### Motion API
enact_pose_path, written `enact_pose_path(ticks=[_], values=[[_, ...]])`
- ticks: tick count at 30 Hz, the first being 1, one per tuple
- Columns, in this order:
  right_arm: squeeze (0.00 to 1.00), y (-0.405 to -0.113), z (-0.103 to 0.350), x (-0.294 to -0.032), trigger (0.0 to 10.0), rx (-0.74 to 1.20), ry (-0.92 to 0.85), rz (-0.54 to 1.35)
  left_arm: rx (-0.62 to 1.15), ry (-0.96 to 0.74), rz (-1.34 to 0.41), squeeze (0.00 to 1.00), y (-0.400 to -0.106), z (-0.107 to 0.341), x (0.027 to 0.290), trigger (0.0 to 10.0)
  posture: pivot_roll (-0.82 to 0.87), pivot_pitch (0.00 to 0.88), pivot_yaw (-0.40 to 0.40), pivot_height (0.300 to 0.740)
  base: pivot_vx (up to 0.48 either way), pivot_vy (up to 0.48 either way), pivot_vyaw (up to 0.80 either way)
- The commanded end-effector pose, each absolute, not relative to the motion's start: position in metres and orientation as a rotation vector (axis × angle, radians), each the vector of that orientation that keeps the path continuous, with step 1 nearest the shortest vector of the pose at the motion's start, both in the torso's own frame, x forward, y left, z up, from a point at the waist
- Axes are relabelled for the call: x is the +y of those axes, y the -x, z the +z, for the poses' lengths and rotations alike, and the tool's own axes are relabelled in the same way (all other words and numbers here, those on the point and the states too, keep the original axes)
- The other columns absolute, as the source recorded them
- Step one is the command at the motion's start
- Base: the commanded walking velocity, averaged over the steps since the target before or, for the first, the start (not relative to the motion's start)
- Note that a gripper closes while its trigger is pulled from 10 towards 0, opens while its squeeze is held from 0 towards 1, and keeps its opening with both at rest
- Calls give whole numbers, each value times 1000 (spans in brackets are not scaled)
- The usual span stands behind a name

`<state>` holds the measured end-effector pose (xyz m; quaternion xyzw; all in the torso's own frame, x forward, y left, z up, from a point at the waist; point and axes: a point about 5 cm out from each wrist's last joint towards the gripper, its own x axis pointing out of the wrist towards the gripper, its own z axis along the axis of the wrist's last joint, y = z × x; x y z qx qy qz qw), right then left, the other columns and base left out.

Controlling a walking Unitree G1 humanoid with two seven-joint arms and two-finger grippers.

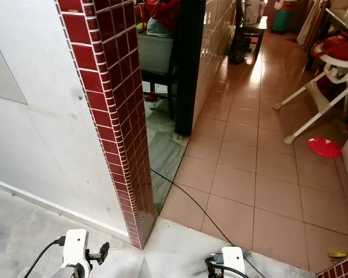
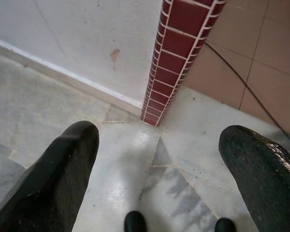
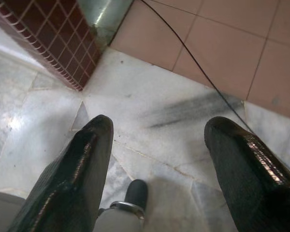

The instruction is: Hang keys on a hook

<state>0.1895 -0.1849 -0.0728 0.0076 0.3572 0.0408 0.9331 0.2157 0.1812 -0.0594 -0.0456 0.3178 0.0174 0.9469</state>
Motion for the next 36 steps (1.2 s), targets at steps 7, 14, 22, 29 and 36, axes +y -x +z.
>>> enact_pose_path(ticks=[7, 14, 22, 29, 36], values=[[0, -205, -66, -173, 10000, 715, 3, 156, 639, 102, 80, 0, -211, -61, 183, 10000, 94, 0, -85, 740, 0, 0, 0], [0, -211, -63, -173, 10000, 699, 7, 156, 633, 112, 55, 0, -209, -62, 181, 10000, 84, 0, -78, 740, 0, 0, 0], [0, -211, -63, -172, 10000, 692, -13, 129, 637, 138, 43, 0, -213, -61, 178, 10000, 54, 0, -52, 740, 0, 0, 0], [0, -210, -63, -174, 10000, 678, -30, 102, 608, 139, 14, 0, -221, -56, 174, 10000, 23, 0, -32, 740, 0, 0, 0], [0, -211, -59, -180, 10000, 616, -63, 80, 542, 159, -40, 0, -227, -50, 167, 10000, 9, 0, -28, 740, 0, 0, 0]])
